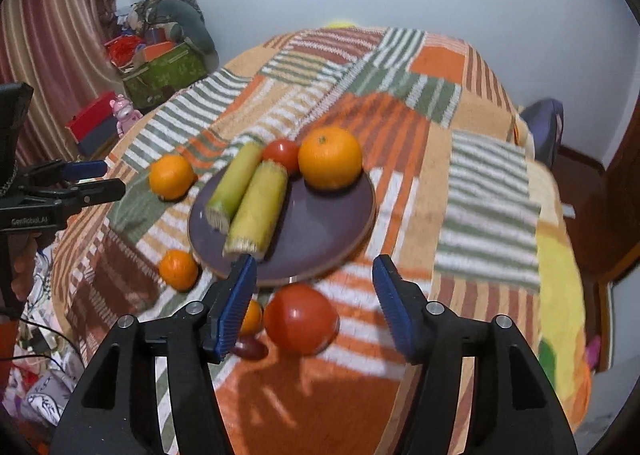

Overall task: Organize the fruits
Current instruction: 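Grasp a large orange with the left tool while the right tool grasps a red tomato, then carry the orange and tomato over the purple plate with both tools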

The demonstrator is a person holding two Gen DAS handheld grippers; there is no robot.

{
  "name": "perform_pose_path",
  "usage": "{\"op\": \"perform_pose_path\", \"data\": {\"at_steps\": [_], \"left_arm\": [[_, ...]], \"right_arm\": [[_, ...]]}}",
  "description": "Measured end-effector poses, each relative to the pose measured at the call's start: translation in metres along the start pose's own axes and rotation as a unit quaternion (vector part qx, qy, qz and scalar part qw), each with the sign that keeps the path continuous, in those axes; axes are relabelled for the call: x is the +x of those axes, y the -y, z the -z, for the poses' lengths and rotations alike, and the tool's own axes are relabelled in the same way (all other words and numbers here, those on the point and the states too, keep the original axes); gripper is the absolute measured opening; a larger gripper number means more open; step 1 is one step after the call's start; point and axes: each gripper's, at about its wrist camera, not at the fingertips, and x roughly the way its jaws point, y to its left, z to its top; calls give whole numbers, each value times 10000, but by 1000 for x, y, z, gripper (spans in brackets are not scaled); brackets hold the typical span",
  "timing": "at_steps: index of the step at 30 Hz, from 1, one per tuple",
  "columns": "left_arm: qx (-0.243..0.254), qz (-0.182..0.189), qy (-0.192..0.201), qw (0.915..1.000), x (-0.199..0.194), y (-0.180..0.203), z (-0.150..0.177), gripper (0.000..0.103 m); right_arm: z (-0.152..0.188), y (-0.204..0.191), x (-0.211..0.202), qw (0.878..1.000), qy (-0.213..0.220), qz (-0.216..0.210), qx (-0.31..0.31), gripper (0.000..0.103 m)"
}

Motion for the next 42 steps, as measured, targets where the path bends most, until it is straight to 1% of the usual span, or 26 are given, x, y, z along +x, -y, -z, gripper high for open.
{"op": "perform_pose_path", "data": {"at_steps": [5, 9, 11, 12, 17, 24, 25, 26, 27, 28, 30, 31, 33, 35, 42], "left_arm": [[-236, -126, -235, 9994, 19, -23, 10, 77], [-428, -109, -374, 9983, 38, -37, 9, 77], [-501, -61, -448, 9977, 49, -43, 7, 77], [-518, -53, -470, 9975, 53, -44, 5, 77], [-568, -66, -535, 9969, 74, -50, -5, 77], [-641, -66, -589, 9962, 100, -56, -17, 77], [-639, -65, -596, 9962, 102, -56, -18, 77], [-627, -63, -611, 9961, 105, -55, -20, 77], [-619, -67, -617, 9962, 107, -55, -20, 77], [-603, -69, -614, 9963, 108, -55, -21, 77], [-537, -110, -594, 9967, 111, -52, -23, 77], [-522, -123, -588, 9968, 113, -51, -24, 77], [-510, -151, -591, 9968, 115, -49, -25, 73], [-489, -288, -533, 9970, 115, -49, -26, 66], [-517, -177, -583, 9968, 109, -51, -24, 65]], "right_arm": [[14, 3, 14, 9994, -235, -38, 242, 57], [23, 5, 26, 9983, -430, -67, 392, 58], [26, 7, 29, 9976, -420, -138, 534, 64], [26, 8, 29, 9973, -412, -148, 583, 65], [27, 5, 33, 9959, -473, -298, 706, 65], [25, 1, 38, 9963, -507, -256, 644, 65], [25, 1, 40, 9961, -547, -261, 645, 64], [25, 1, 42, 9956, -597, -293, 658, 61], [26, 2, 44, 9953, -623, -313, 673, 59], [26, 2, 44, 9952, -619, -329, 683, 58], [27, 3, 44, 9952, -605, -369, 682, 51], [26, 3, 43, 9950, -607, -420, 677, 49], [26, 2, 43, 9953, -606, -407, 640, 49], [27, 2, 42, 9956, -593, -397, 606, 49], [25, 5, 36, 9959, -485, -382, 663, 49]]}}
